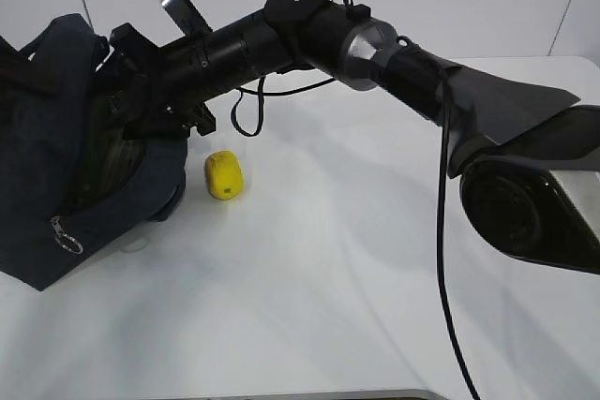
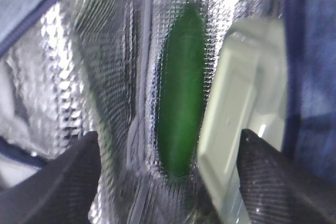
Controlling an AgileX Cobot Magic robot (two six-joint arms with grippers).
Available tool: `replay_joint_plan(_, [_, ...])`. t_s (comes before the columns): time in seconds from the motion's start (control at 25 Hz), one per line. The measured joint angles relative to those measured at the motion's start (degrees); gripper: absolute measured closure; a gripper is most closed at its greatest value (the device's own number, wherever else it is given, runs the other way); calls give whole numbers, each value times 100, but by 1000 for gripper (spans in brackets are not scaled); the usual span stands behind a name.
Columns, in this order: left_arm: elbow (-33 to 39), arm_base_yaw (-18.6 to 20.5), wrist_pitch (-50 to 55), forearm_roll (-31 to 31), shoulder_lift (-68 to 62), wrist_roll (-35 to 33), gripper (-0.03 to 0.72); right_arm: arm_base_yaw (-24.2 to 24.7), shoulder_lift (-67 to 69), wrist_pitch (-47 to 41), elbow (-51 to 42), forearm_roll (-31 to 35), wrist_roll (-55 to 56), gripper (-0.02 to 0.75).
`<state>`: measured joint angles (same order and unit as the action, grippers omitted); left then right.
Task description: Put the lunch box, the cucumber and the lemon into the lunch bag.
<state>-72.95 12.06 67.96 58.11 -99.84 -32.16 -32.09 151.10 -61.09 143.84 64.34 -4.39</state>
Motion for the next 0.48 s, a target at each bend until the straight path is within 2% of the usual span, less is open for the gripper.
replay_joint_plan(0.2, [0, 0, 0, 0, 0, 10, 693, 0, 0, -18, 0, 104, -15, 132])
replay_joint_plan(0.48, [0, 0, 8, -25, 0, 10, 692, 126, 0, -527, 0, 331, -534, 165])
